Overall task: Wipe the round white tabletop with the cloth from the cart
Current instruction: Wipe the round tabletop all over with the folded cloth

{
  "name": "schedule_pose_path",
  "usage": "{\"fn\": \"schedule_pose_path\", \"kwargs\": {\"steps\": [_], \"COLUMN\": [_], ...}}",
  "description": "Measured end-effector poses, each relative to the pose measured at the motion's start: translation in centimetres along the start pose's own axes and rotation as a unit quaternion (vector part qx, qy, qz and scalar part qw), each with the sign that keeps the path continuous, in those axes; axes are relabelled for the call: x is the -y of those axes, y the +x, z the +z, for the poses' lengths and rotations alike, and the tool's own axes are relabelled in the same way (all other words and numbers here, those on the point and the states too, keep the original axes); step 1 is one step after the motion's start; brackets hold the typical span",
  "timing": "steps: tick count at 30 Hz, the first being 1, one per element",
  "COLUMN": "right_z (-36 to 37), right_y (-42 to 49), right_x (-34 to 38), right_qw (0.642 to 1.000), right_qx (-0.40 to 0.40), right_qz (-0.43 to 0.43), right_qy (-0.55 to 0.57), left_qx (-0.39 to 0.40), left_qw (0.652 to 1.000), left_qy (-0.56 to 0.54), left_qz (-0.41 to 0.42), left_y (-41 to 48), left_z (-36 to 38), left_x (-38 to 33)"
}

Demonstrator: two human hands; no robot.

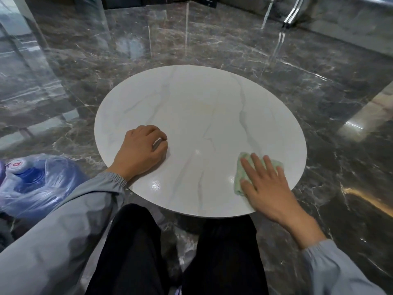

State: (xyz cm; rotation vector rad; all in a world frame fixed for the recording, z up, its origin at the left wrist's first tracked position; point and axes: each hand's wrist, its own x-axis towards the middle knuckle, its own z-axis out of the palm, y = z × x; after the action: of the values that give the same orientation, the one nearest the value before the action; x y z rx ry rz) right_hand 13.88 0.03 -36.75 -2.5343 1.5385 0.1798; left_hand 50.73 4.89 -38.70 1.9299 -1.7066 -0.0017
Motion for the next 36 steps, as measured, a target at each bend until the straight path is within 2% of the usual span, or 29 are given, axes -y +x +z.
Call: {"fn": "schedule_pose_path", "kwargs": {"steps": [2,6,9,12,15,18,20,24,27,30,33,36], "right_z": [0.2,2.7,3.7,2.4,1.0,0.7,1.0,2.3,2.7,1.7,0.2,0.1], "right_y": [-0.2,-3.5,-4.9,-3.9,-2.4,-1.0,-0.5,-1.4,-2.1,-0.8,1.0,2.3], "right_x": [3.1,11.4,11.9,6.7,2.0,3.4,7.2,15.1,15.1,9.8,4.3,4.7], "right_qw": [1.000,0.987,0.976,0.984,0.998,1.000,0.999,0.981,0.968,0.979,0.997,0.999], "right_qx": [0.010,-0.026,-0.051,-0.048,-0.029,0.001,-0.008,-0.017,-0.014,-0.019,-0.001,0.017], "right_qz": [-0.025,-0.158,-0.211,-0.173,-0.061,-0.004,-0.041,-0.192,-0.251,-0.204,-0.077,-0.034], "right_qy": [-0.012,-0.008,-0.009,0.007,0.010,0.016,0.008,-0.013,-0.012,-0.003,-0.003,0.006], "left_qx": [-0.001,0.006,0.012,0.010,0.009,0.011,0.011,0.015,0.017,0.016,0.013,0.011], "left_qw": [1.000,1.000,1.000,1.000,1.000,1.000,1.000,0.999,0.999,0.999,0.998,0.997], "left_qy": [0.005,0.007,0.009,-0.005,-0.019,-0.020,-0.022,-0.027,-0.037,-0.045,-0.052,-0.064], "left_qz": [0.001,0.003,0.002,0.004,-0.007,-0.009,-0.012,-0.009,-0.012,-0.015,-0.019,-0.027], "left_y": [0.0,-0.1,-0.1,-0.2,-0.1,0.1,0.1,-0.1,0.0,0.1,0.1,0.2], "left_z": [0.0,-0.3,-0.4,-0.4,-0.4,-0.3,-0.3,-0.3,-0.3,-0.3,-0.4,-0.4], "left_x": [-0.1,-0.2,-0.2,0.0,0.2,0.1,0.2,0.3,0.4,0.4,0.4,0.3]}}
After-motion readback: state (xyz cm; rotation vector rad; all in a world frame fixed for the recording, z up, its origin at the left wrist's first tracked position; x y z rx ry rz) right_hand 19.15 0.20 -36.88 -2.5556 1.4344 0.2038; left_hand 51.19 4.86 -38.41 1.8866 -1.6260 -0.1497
